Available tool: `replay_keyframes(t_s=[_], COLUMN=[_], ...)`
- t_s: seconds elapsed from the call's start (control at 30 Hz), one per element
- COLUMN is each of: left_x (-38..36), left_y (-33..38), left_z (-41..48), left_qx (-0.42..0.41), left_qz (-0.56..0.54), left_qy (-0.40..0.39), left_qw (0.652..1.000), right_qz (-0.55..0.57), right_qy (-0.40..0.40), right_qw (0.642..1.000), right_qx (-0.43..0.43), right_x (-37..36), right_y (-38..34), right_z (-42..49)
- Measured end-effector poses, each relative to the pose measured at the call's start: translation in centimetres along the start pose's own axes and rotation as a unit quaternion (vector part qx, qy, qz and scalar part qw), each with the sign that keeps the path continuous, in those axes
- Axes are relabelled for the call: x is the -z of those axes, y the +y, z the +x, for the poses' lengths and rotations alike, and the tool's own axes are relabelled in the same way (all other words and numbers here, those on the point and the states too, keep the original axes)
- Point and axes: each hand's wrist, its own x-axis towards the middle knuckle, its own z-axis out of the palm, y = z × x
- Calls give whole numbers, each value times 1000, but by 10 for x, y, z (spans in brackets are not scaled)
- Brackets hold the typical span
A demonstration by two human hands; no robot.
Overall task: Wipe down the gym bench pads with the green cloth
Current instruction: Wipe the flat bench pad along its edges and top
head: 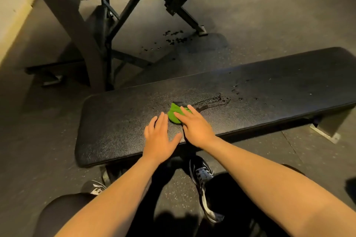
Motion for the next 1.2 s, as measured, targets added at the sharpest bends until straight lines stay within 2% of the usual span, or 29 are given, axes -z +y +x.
replay_keyframes(t_s=[0.1, 0.23, 0.33, 0.4, 0.5, 0.67, 0.77, 0.83, 0.97, 1.1, 1.2], left_x=[0, 1, 3, 4, 7, 13, 12, 11, 10, 12, 13], left_y=[-1, -9, -17, -22, -34, -47, -50, -50, -48, -50, -57], left_z=[-4, -12, -15, -15, -20, -40, -42, -42, -43, -47, -50], left_qx=[24, 15, -7, -19, -17, 122, 129, 128, 121, 103, 80], left_qz=[22, 23, 3, -23, -40, 29, 37, 45, 39, 32, 8], left_qy=[14, 10, 5, 2, 21, 72, 74, 72, 71, 74, 73], left_qw=[999, 1000, 1000, 1000, 999, 990, 988, 988, 989, 991, 994], right_qz=[-36, -66, -44, -35, -22, -20, -25, -26, -78, -60, -33], right_qy=[8, 74, 71, 58, 3, -96, -114, -80, 41, 48, 30], right_qw=[999, 982, 970, 979, 995, 994, 988, 993, 994, 981, 988], right_qx=[-8, -160, -228, -194, -97, 55, 102, 79, -68, -178, -149], right_x=[10, 15, 6, -4, -20, -37, -35, -27, -11, -15, -23], right_y=[17, 30, 7, -15, -46, -78, -68, -53, -16, -24, -53], right_z=[7, 19, 33, 42, 57, 66, 62, 56, 44, 47, 62])
